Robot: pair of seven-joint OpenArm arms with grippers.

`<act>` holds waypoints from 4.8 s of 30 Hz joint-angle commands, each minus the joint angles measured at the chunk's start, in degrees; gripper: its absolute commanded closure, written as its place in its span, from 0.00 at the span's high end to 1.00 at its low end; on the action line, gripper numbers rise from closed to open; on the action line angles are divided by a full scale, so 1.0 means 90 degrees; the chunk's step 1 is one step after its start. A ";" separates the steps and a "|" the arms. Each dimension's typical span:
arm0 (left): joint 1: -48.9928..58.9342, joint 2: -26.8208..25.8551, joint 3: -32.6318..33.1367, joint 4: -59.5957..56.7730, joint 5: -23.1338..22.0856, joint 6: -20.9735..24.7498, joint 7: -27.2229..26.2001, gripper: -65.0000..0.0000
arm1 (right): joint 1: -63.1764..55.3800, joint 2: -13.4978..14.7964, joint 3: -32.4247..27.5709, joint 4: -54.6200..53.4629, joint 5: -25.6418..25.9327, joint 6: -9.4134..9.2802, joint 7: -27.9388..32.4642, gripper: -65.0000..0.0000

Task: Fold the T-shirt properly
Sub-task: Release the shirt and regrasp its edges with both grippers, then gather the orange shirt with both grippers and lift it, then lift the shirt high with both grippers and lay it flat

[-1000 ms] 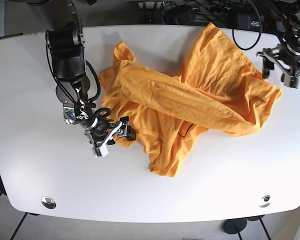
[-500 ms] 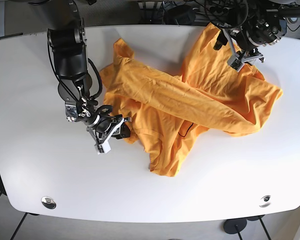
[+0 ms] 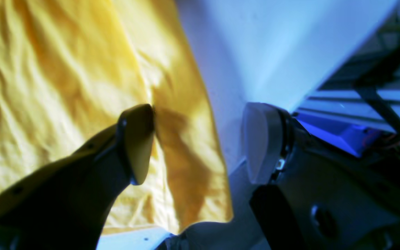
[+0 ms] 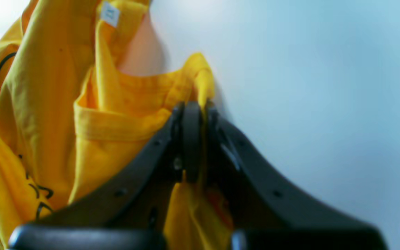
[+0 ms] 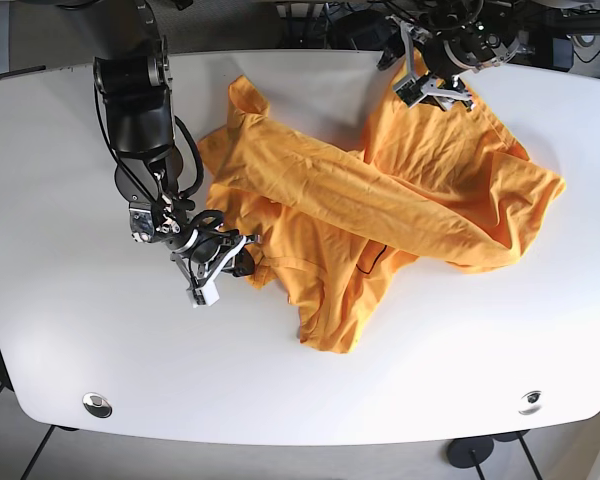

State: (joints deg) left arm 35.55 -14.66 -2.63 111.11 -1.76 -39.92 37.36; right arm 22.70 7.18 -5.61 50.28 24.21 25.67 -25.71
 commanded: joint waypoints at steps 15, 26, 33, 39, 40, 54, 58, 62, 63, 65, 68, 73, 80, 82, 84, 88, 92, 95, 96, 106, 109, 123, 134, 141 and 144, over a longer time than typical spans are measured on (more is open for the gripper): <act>-0.0517 -0.0311 -0.1637 -0.0961 -0.0054 -0.0009 -0.0064 0.05 | -0.0036 0.0106 0.0813 0.0503 -0.0038 0.0005 -0.0039 0.03; -0.1943 -0.0320 -0.3063 0.0495 -0.0093 -0.0009 0.0337 0.01 | 0.0159 0.0643 0.1849 0.3258 -0.0008 -0.0044 -0.1729 0.03; -0.5381 -0.0770 -0.3395 0.0153 -0.0034 -0.0009 0.1597 0.01 | 0.1683 0.0838 0.1810 0.3698 -0.0047 -0.0044 -0.2237 0.03; -0.8155 -0.1551 -0.1871 -0.0834 -0.0034 -0.0009 0.1919 0.01 | 0.3529 0.0838 0.1790 0.2623 -0.0047 -0.0044 -0.2247 0.03; -0.8575 -0.1600 -0.1695 -0.1029 -0.0044 -0.0009 0.2007 0.01 | 0.3744 0.0838 0.1790 0.2477 -0.0047 -0.0044 -0.2247 0.03; -0.6368 0.0910 -0.0855 -0.1723 -0.0034 -0.0009 0.0972 0.57 | 0.2533 0.0799 0.1810 0.3336 -0.0047 -0.0044 -0.2461 0.03; -0.6299 0.1330 -0.0191 -0.3393 -0.0083 0.1227 -0.0210 0.57 | 0.2377 0.0790 0.1810 0.3287 -0.0047 -0.0044 -0.2461 0.03; -0.6866 0.1526 -0.0191 -0.4692 -0.0073 0.1901 -0.0738 0.57 | 0.2259 0.0780 0.1810 0.3307 -0.0047 -0.0044 -0.2461 0.03; -0.6993 0.1526 -0.0181 -0.5034 -0.0073 0.2028 -0.0796 0.57 | 0.2230 0.0780 0.1829 0.3307 -0.0047 -0.0044 -0.2461 0.03; -0.7344 0.1536 -0.0171 -0.5786 -0.0083 0.2126 -0.1001 0.57 | 0.2201 0.0780 0.1829 0.3307 -0.0047 -0.0044 -0.2461 0.03; -0.7911 0.1536 -0.0201 -0.7154 -0.0102 0.2155 -0.1304 0.57 | 0.2171 0.0770 0.1829 0.3307 -0.0018 -0.0044 -0.2461 0.03; -0.8409 0.1663 -0.0201 -0.8697 -0.0102 0.2135 -0.1939 0.57 | 0.2171 0.0770 0.1839 0.3307 0.0001 -0.0044 -0.2461 0.03; -0.8429 0.1877 -0.0171 -0.9381 -0.0093 0.1881 -0.1617 0.56 | 0.2171 0.0770 0.1849 0.3307 0.0001 -0.0044 -0.2461 0.03; -0.8311 0.1877 -0.0191 -0.9371 -0.0093 0.1510 -0.1470 0.55 | 0.2171 0.0770 0.1849 0.3307 0.0001 -0.0044 -0.2452 0.03; -0.8155 0.1858 -0.0191 -0.9371 -0.0093 0.1354 -0.1490 0.39 | 0.2171 0.0770 0.1859 0.3307 0.0001 -0.0044 -0.2452 0.03; -0.8087 0.1526 -0.0201 -0.9010 -0.0093 0.1325 -0.1509 0.01 | 0.2171 0.0799 0.1859 0.3307 0.0001 -0.0044 -0.2256 0.03; -0.7804 0.1330 -0.0201 -0.7603 -0.0093 0.1325 -0.1265 0.01 | 0.2162 0.0790 0.1859 0.3268 -0.0038 -0.0044 -0.2198 0.03; -0.7813 0.1174 -0.0201 -0.6324 -0.0093 0.1325 -0.0611 0.01 | 0.2171 0.0809 0.1839 0.3248 -0.0047 -0.0044 -0.2061 0.03; -0.7833 0.1155 -0.0201 -0.5728 -0.0093 0.1325 -0.0376 0.01 | 0.2171 0.0829 0.1820 0.3229 -0.0057 -0.0054 -0.1914 0.03; -1.0128 0.0012 -0.0640 -0.4819 -0.0083 0.1305 0.0229 0.01 | 0.4027 0.0829 0.1829 0.0699 -0.0897 -0.0005 -0.0889 0.03; -1.1037 -0.0359 -0.0650 -0.5142 -0.0083 0.1305 0.0229 0.01 | 0.4633 0.0838 0.1810 0.0337 -0.0897 -0.0005 -0.0635 0.03; -1.0001 -0.0994 -0.1617 -0.2895 -0.0102 0.0084 0.1538 0.01 | 0.2611 0.0741 0.2923 0.3160 -0.0848 0.0005 -0.2403 0.03; -0.4551 0.0412 -0.3492 -0.0023 -0.0093 -0.0009 0.1909 0.01 | -0.2244 -0.0041 0.3636 0.5964 -0.0839 0.0015 -0.2842 0.03; -0.2832 0.0940 -0.4635 0.0006 -0.0093 -0.0009 0.1900 0.01 | -0.3689 -0.0500 0.4164 0.6022 -0.0839 0.0386 -0.2842 0.03; -0.2382 0.0940 -0.5094 0.0006 -0.0093 -0.0009 0.1890 0.01 | -0.4061 -0.0519 0.4222 0.6022 -0.0839 0.0571 -0.2842 0.03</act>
State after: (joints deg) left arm 14.50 -5.26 -48.42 109.89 -2.63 -40.53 55.48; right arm -14.44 1.74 32.12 103.11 16.53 30.74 -52.71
